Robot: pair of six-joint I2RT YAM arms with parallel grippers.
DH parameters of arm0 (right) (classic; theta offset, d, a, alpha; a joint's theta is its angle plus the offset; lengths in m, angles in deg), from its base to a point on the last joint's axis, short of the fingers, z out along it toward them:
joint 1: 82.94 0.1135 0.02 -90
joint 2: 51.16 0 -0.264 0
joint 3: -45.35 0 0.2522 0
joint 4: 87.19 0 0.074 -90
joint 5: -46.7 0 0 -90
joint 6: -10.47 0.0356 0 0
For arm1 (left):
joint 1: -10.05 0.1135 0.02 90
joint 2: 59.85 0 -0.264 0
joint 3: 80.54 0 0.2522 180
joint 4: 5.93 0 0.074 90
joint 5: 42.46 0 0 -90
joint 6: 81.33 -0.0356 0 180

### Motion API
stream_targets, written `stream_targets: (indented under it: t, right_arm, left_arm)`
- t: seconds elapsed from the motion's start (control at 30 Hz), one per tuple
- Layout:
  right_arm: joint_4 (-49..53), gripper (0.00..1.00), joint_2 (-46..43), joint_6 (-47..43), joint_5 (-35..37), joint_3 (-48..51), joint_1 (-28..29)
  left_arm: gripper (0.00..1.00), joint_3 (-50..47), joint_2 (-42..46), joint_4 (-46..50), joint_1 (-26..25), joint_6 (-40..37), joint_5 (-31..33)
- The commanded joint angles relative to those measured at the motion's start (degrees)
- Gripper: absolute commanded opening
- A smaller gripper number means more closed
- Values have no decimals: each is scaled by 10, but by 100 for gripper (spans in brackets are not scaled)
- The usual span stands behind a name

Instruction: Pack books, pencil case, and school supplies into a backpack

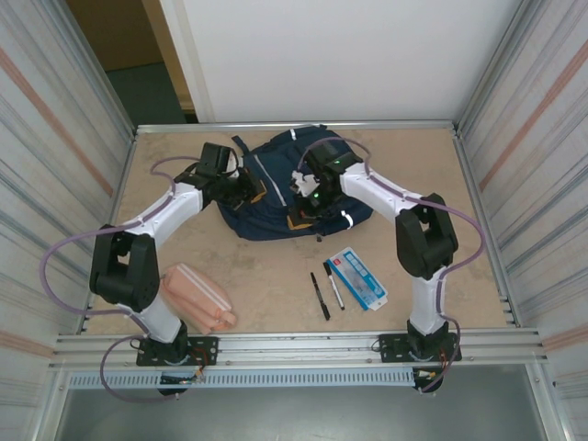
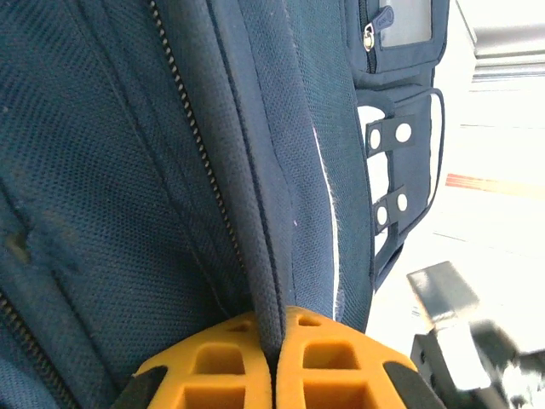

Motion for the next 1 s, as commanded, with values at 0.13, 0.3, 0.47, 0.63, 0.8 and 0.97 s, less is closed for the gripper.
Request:
stream_targets:
  t: [0.13, 0.3, 0.47, 0.63, 0.8, 0.97]
  right_arm:
    - [-114, 14, 21, 91, -82, -17, 47]
    - [-163, 21, -22, 99, -38, 67, 31]
    - [-207, 37, -99, 84, -20, 160, 6]
    - [-244, 43, -182, 56, -15, 220, -9]
    - [-276, 45, -271, 2, 99, 266, -19]
    - [-411, 51, -378, -158, 211, 346, 20]
  left_arm:
    - [0, -7, -23, -101, -23, 43, -25]
    - [0, -10, -25, -88, -19, 23, -27]
    - [0, -5, -22, -76, -15, 16, -55]
    - [0, -1, -16, -67, -15, 13, -76]
    - [0, 2, -15, -67, -16, 19, -88]
    - [0, 8, -12, -35, -17, -8, -97]
